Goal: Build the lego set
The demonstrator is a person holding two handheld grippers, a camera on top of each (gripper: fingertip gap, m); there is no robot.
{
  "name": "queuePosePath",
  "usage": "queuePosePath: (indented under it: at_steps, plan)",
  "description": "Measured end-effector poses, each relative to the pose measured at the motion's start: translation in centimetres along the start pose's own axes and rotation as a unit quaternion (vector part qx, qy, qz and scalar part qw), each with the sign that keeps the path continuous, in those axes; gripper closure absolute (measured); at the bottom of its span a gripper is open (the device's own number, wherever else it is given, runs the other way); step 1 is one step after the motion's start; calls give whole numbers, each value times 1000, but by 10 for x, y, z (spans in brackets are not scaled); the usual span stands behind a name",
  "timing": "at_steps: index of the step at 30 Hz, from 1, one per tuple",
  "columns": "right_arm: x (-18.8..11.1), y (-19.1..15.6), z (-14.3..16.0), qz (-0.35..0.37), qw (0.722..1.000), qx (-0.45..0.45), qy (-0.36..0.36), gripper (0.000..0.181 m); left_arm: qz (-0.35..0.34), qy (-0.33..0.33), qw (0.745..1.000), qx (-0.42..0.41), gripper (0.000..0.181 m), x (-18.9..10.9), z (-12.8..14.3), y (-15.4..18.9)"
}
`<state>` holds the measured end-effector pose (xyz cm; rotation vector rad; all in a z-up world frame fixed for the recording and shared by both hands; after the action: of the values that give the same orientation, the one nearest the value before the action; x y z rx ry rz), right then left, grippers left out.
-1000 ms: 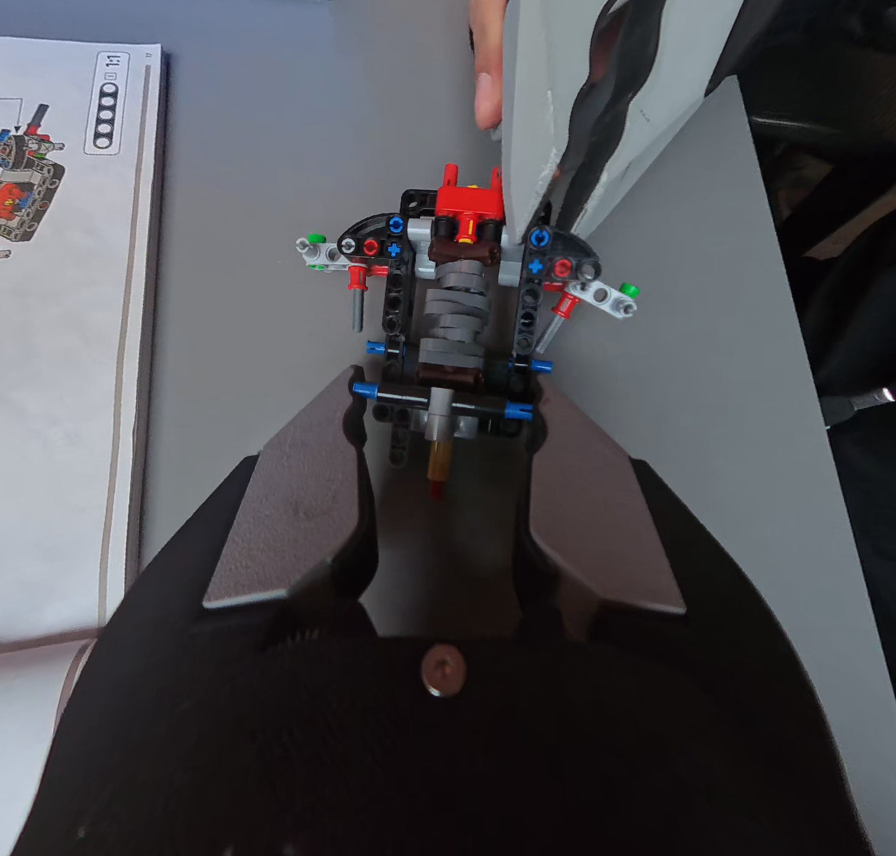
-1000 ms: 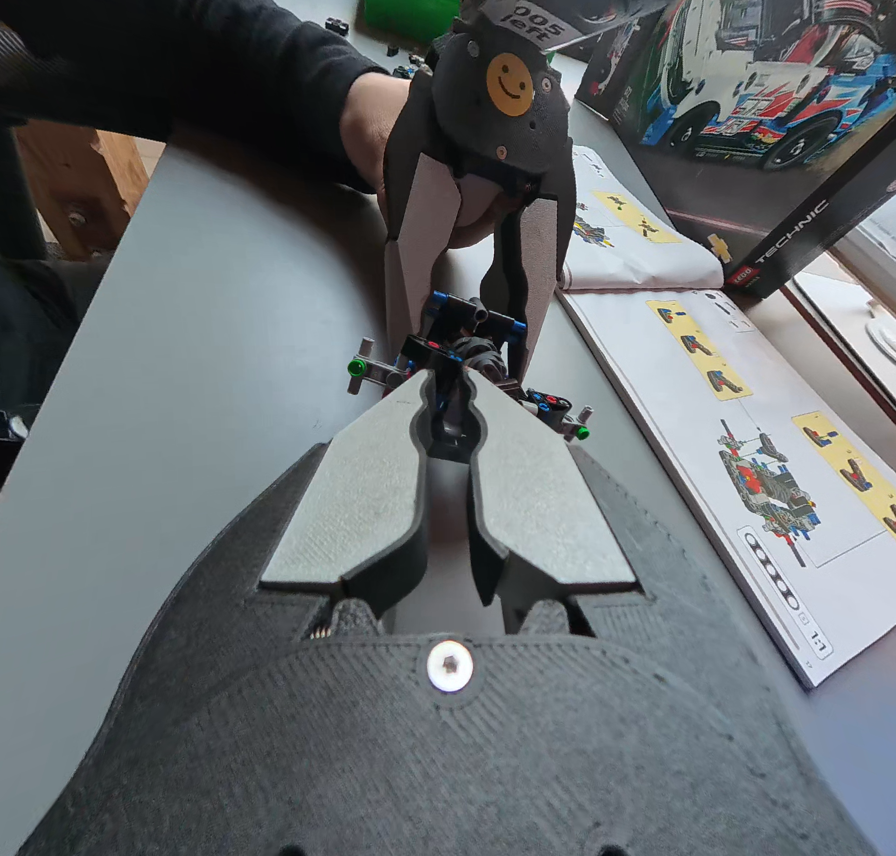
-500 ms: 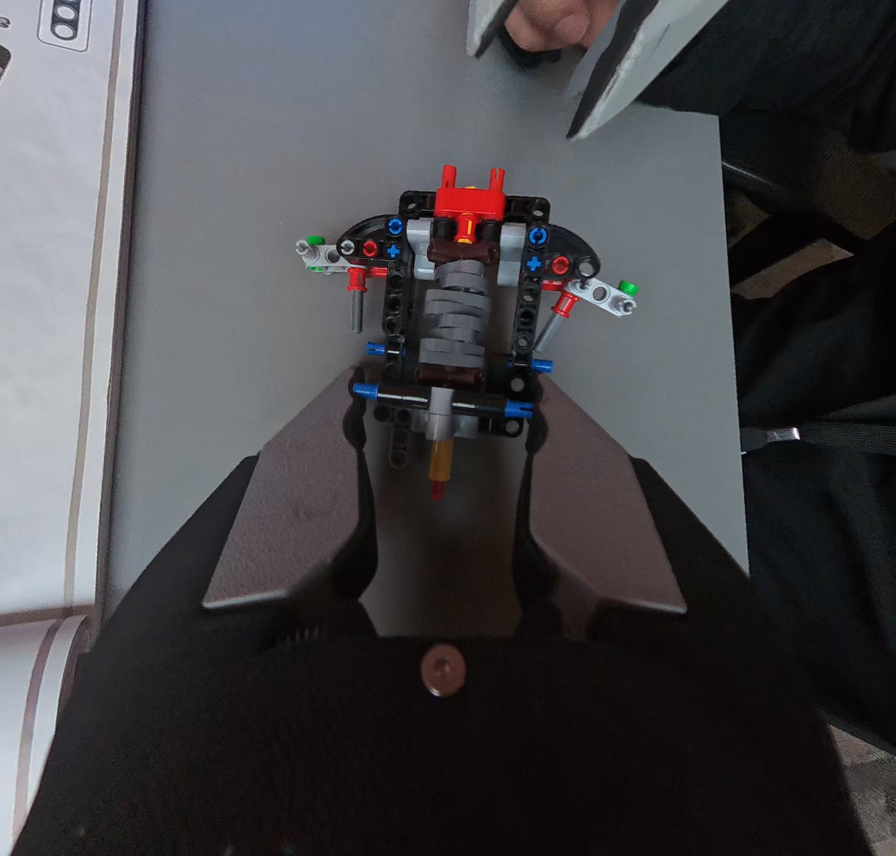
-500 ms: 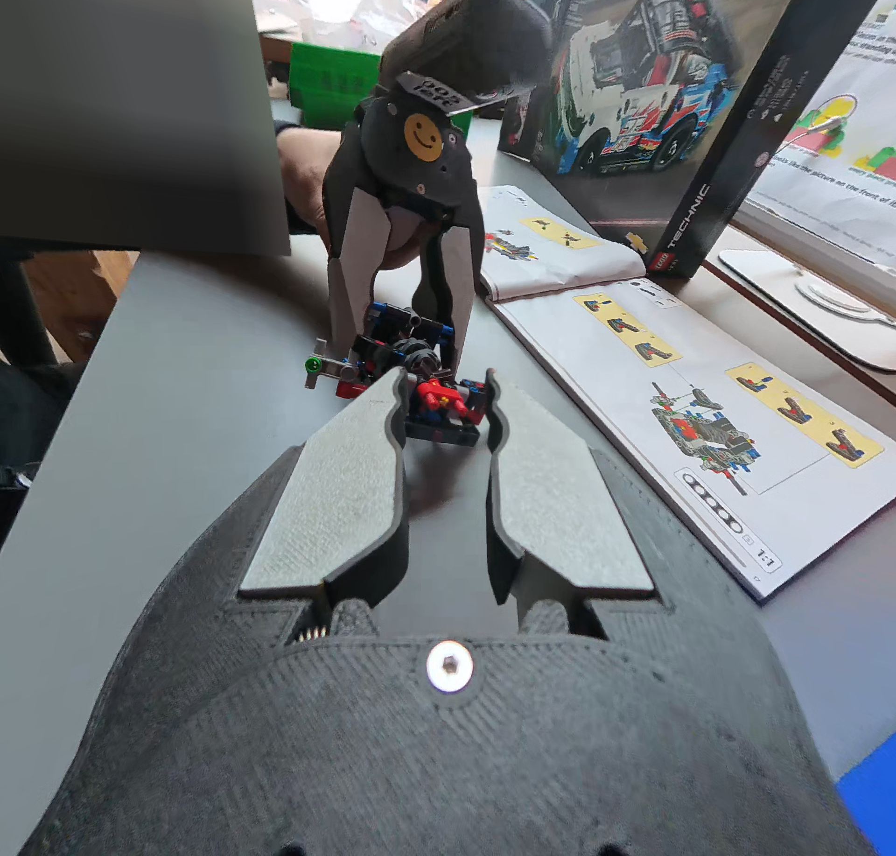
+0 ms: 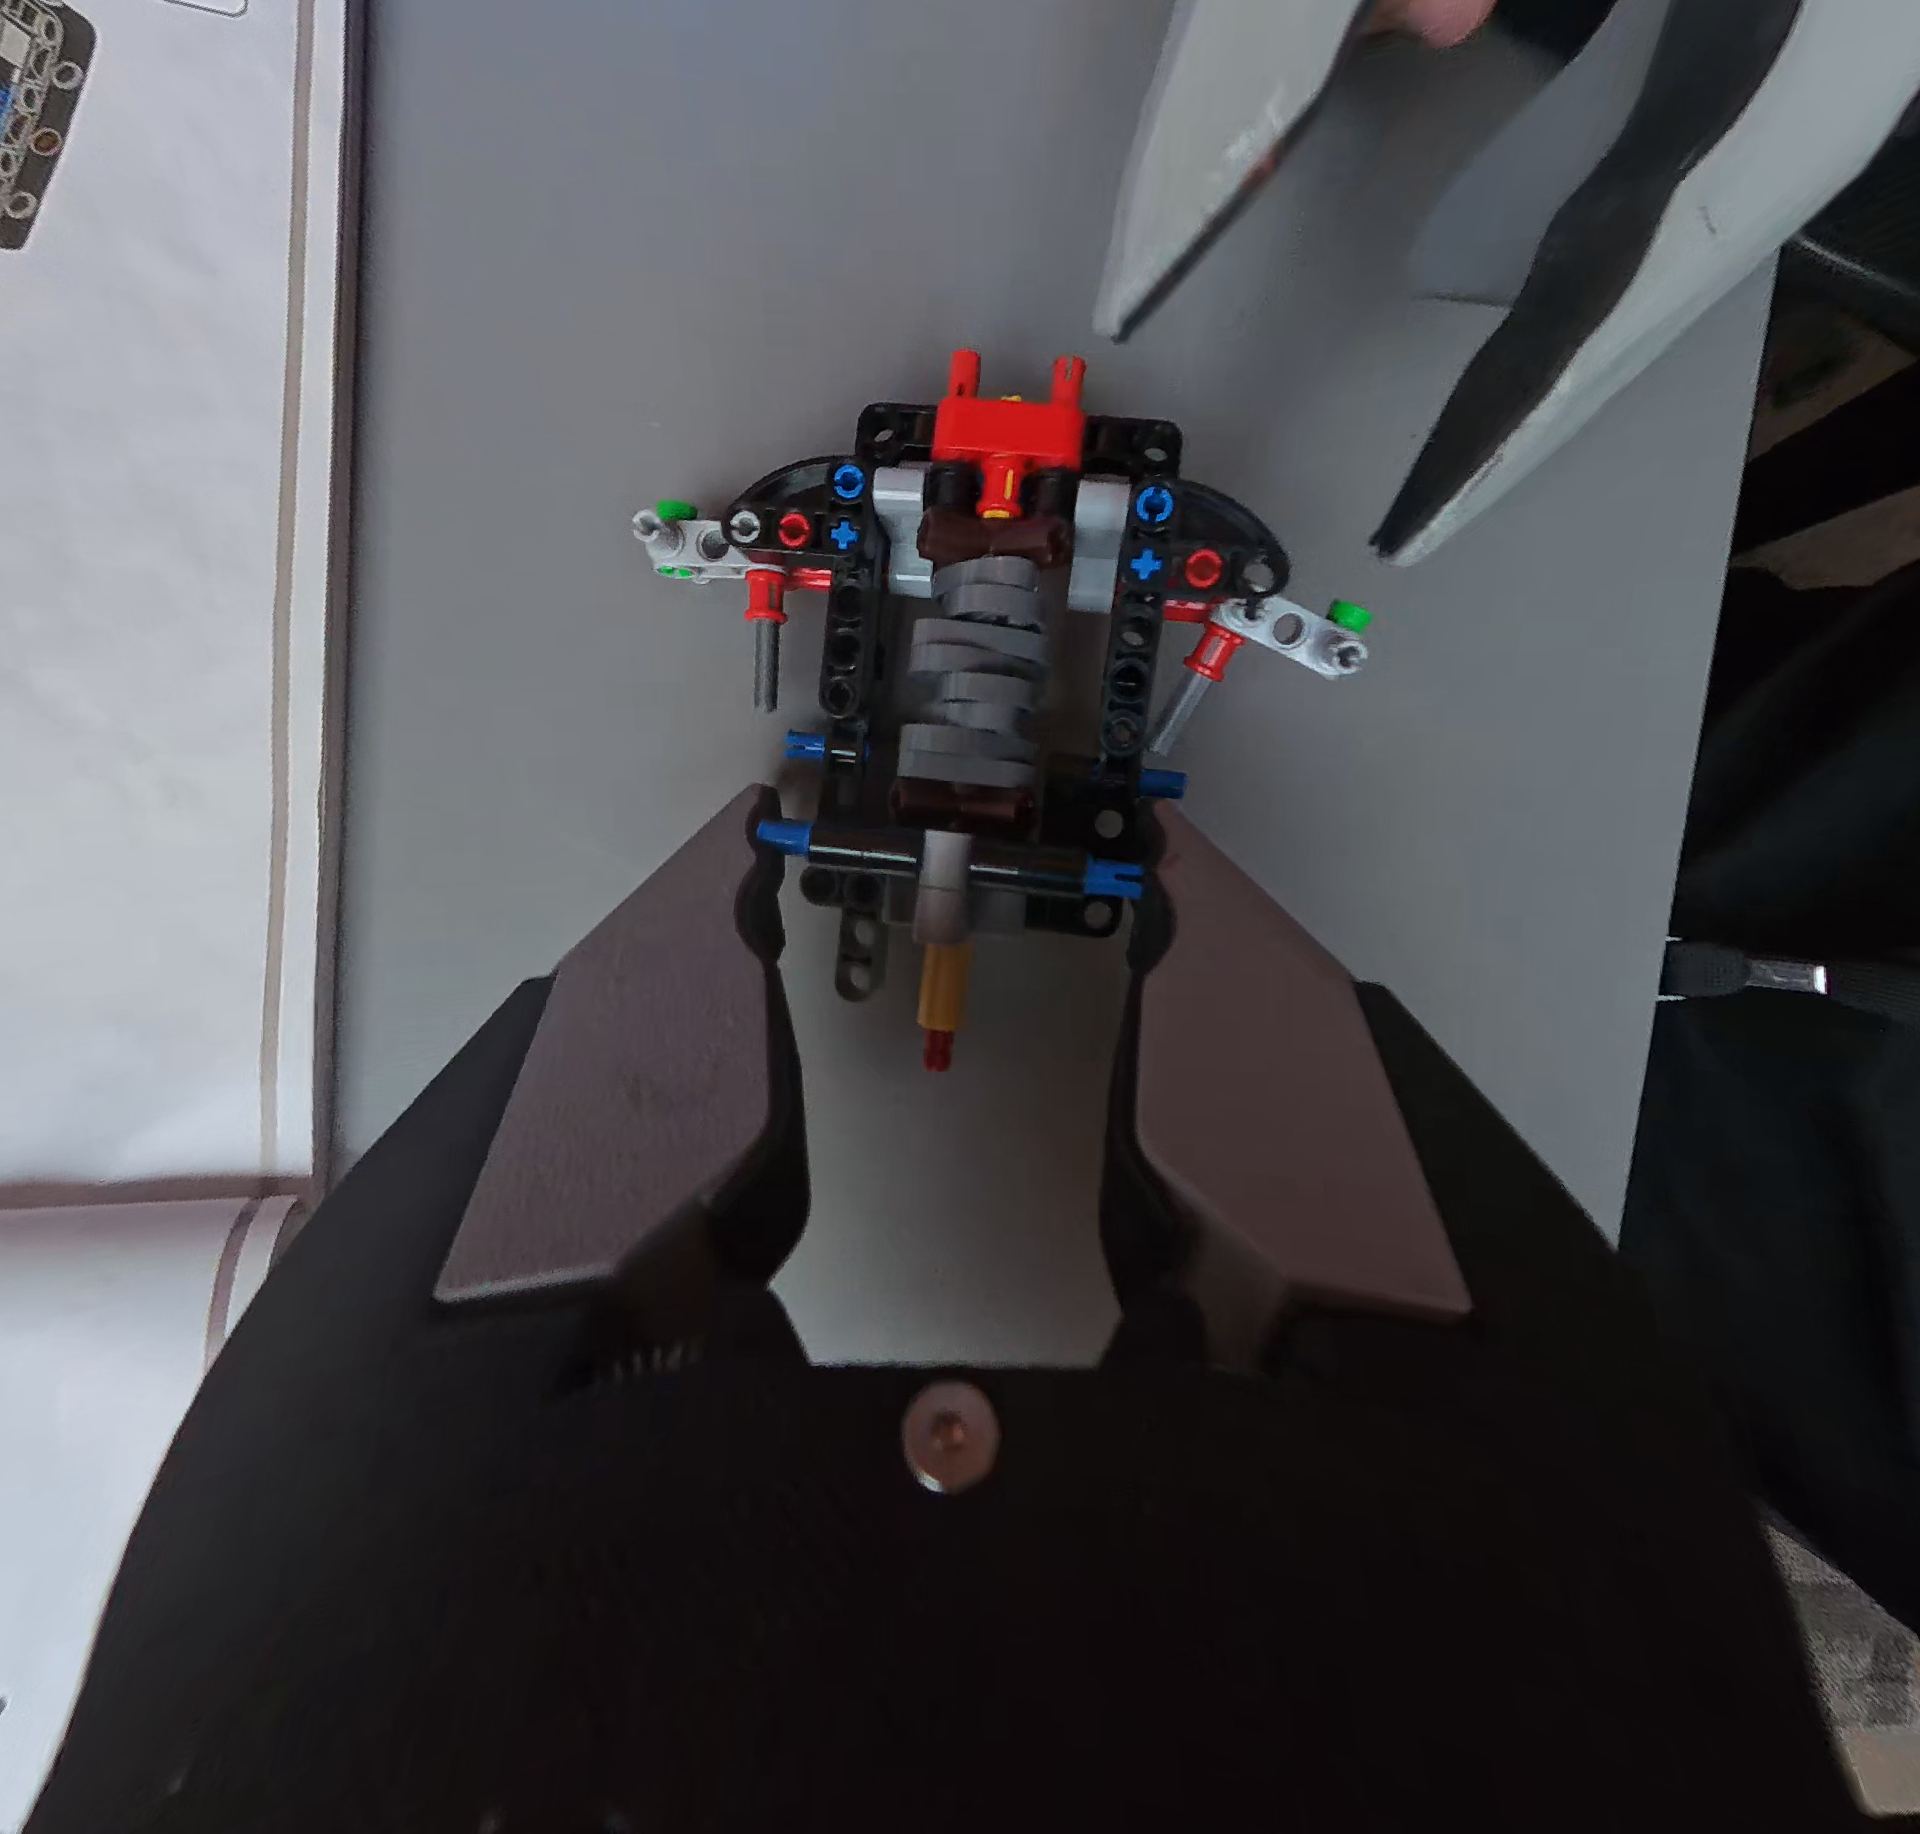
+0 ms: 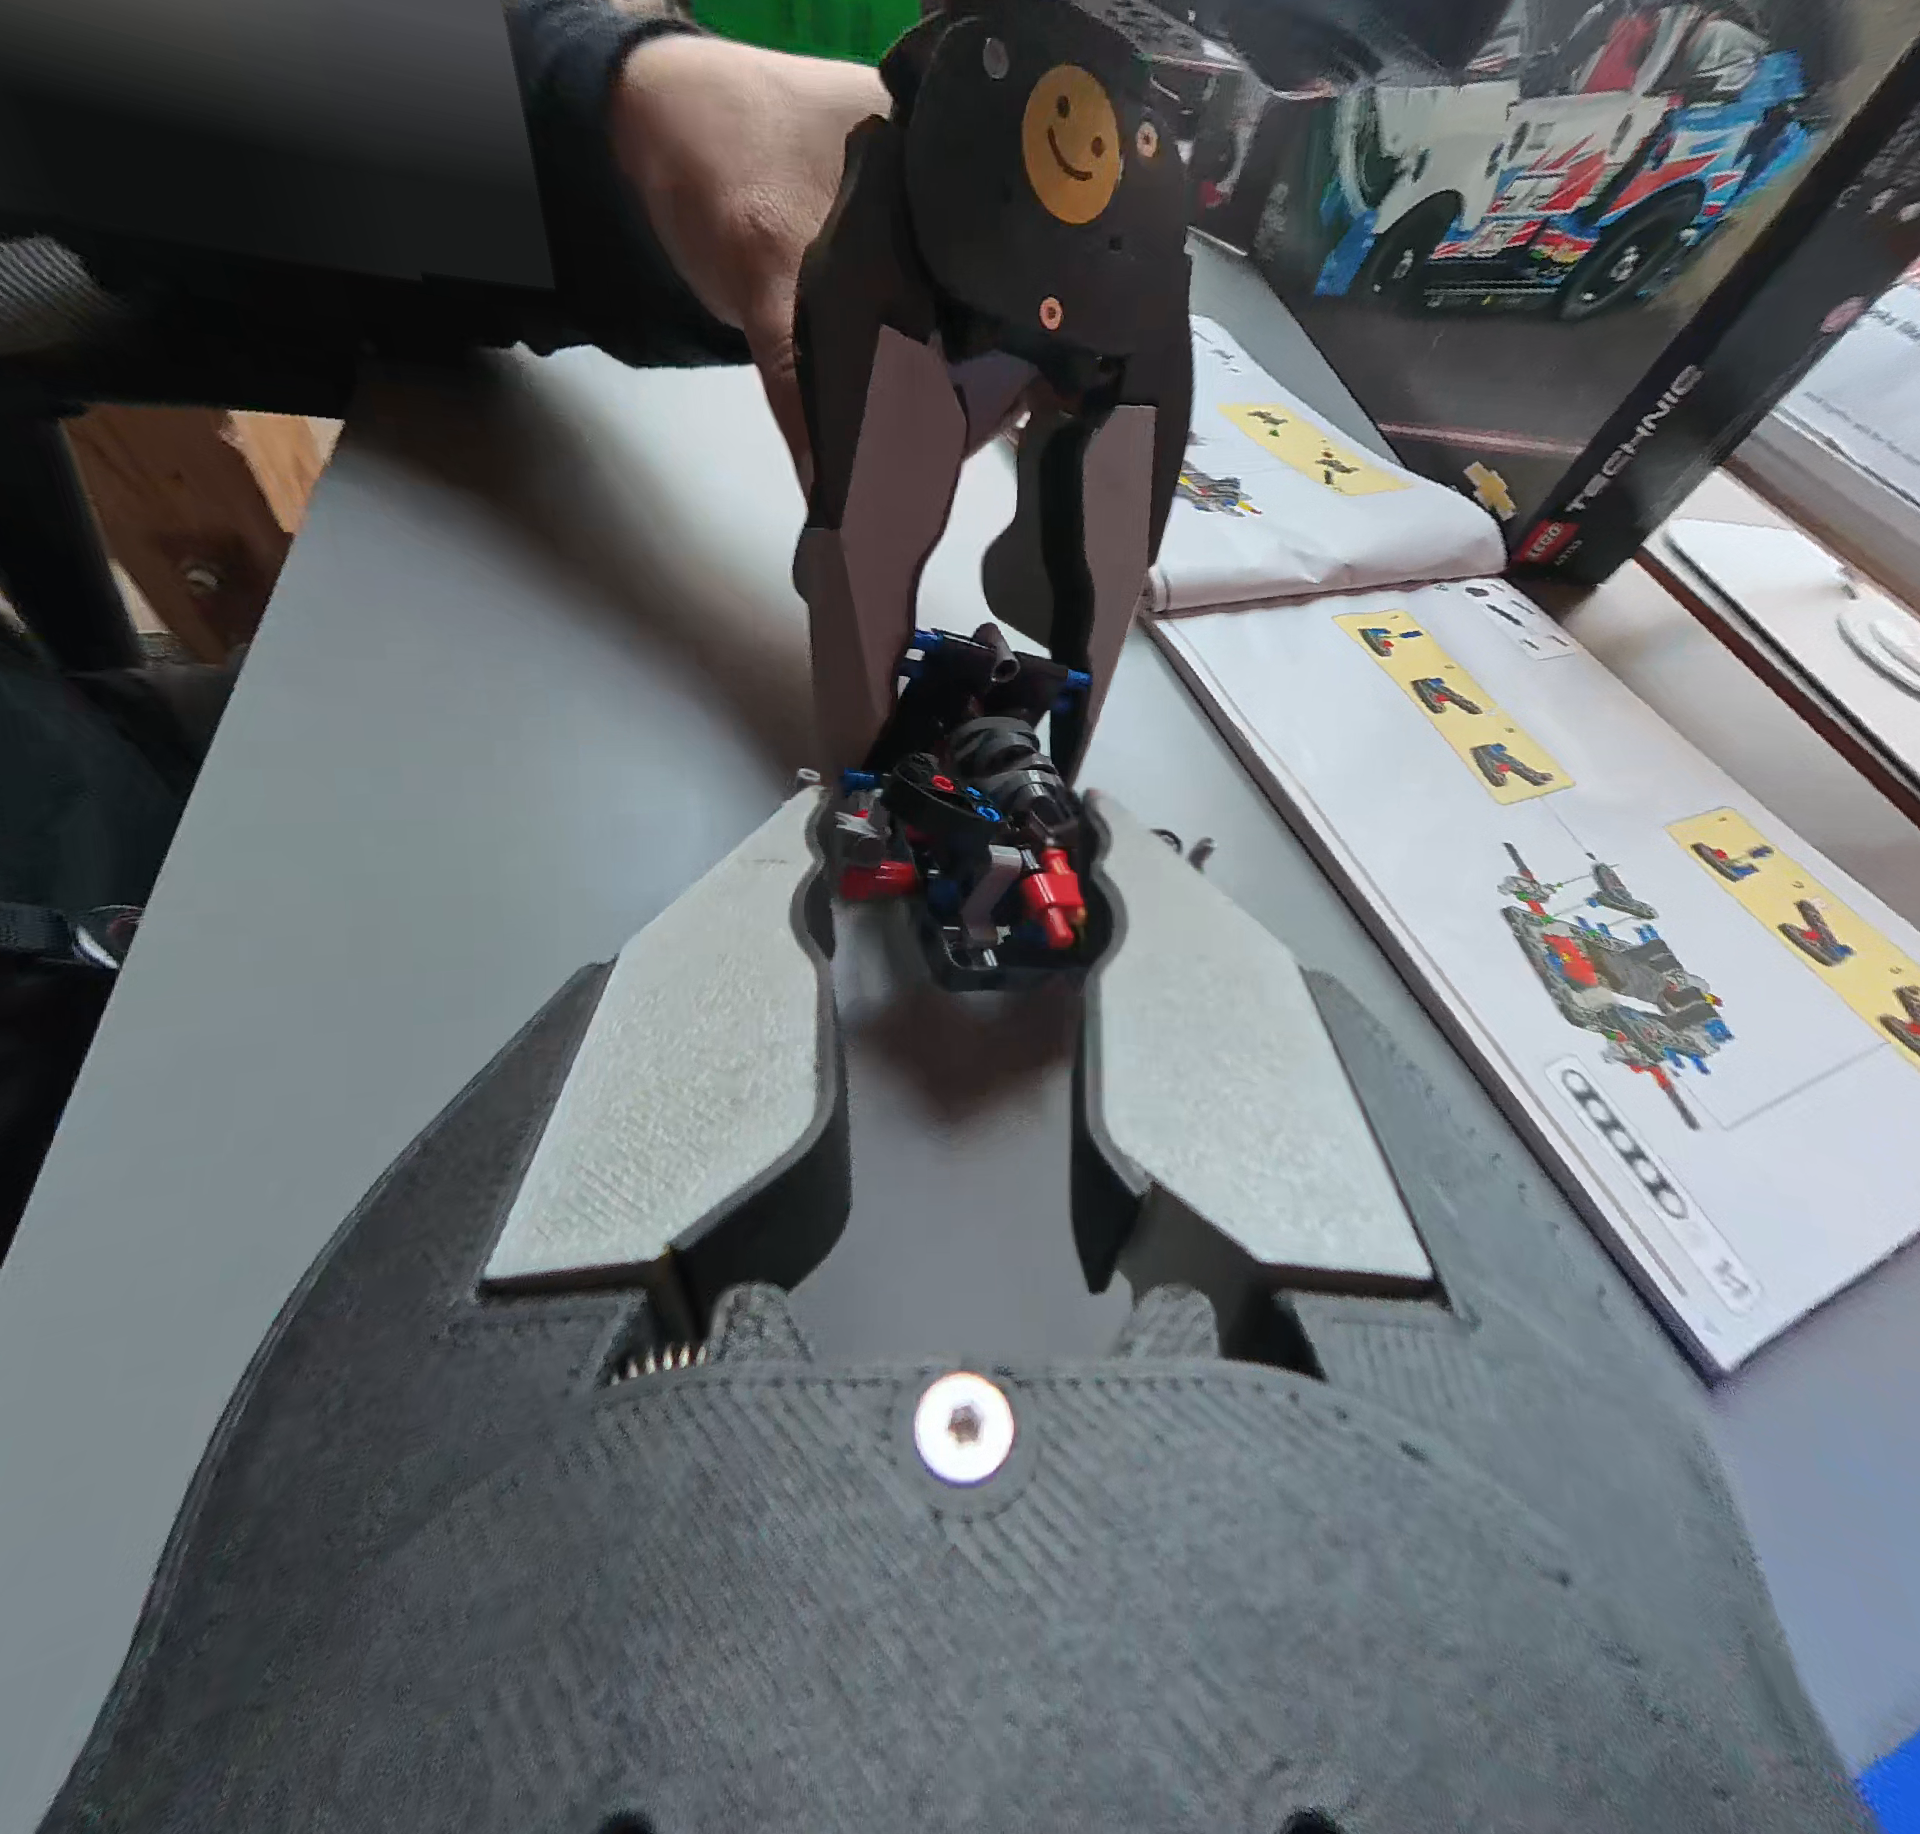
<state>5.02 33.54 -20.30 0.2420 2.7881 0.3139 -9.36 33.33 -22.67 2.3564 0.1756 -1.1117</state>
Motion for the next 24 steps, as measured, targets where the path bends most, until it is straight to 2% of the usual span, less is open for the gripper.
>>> queuePosePath:
  at_steps: [1, 2, 5, 8, 9, 11, 14, 18, 22, 24]
  plan:
    - [-1, 1, -1, 24, 1000, -7, -4, 132, -1, -1, 1000, -4, 117, -1, -1, 0]
    - [-3, 1, -2, 50, 999, -21, -5, 134, 0, -2, 1000, -8, 116, -1, -1, -1]
    - [-4, 0, -8, 121, 992, -23, -6, 151, -3, 1, 1000, -13, 116, -2, -2, -3]
    - [2, -9, -4, 122, 991, 1, -48, 147, -13, 16, 999, -31, 116, -2, -2, -5]
    - [2, -10, -2, 133, 989, -1, -62, 138, -14, 18, 999, -34, 116, -2, -2, -5]
    - [-1, -17, -4, 148, 987, 0, -57, 133, -20, 15, 999, -35, 116, -3, -2, -5]
    - [-1, -31, -10, 175, 983, -8, -44, 137, -18, 18, 999, -39, 116, -3, -2, -6]
    - [8, -42, -5, 211, 973, -57, -75, 148, 1, 26, 998, -53, 116, -5, -2, -7]
    - [11, -40, -8, 223, 970, -56, -77, 159, 6, 25, 998, -57, 116, -6, -2, -6]
    - [11, -38, -8, 225, 970, -50, -77, 156, 5, 26, 998, -60, 116, -6, -2, -6]
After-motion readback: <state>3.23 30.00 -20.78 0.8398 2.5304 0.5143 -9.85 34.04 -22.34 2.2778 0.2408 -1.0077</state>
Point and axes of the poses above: each gripper's, where its closed fingertips meet, x out along the fingers, z out of its underside, y = z × x across the jaws, the point moved 7 cm from there along -x, back along the fingers, and after that the axes turned 13 degrees about z, right-handed, at the moved point
